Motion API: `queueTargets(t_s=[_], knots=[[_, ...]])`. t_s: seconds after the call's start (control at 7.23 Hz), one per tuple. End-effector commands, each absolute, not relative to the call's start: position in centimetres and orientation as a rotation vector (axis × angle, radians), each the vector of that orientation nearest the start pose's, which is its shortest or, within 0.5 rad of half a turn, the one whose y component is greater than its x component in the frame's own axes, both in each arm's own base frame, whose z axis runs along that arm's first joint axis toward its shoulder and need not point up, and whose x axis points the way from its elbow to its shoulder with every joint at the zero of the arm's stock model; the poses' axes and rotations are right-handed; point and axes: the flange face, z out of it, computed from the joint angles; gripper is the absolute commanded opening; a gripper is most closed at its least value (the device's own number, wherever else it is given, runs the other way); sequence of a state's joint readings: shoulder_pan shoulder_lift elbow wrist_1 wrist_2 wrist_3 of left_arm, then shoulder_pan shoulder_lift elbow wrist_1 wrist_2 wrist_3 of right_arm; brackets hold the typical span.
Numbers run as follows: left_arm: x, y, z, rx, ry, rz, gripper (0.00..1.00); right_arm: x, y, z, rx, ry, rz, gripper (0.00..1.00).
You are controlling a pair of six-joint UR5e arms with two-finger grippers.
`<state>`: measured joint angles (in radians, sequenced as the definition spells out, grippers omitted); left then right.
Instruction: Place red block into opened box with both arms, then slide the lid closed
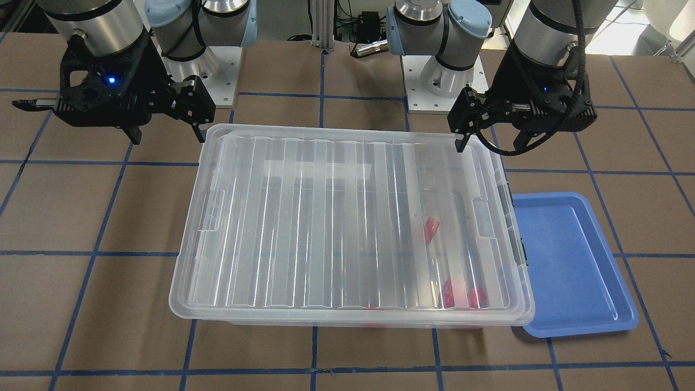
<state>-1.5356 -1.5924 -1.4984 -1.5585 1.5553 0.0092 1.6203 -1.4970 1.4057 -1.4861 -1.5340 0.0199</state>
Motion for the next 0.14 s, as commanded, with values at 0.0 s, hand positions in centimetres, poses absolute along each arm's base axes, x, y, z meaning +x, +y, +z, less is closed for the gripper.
queueTargets(t_s=[0.0], knots=[[-11.67, -51.06, 51.20, -0.038, 3.145, -0.094, 1.00, 16.42, -51.43, 52.29, -0.048, 3.103, -0.007, 1.00]])
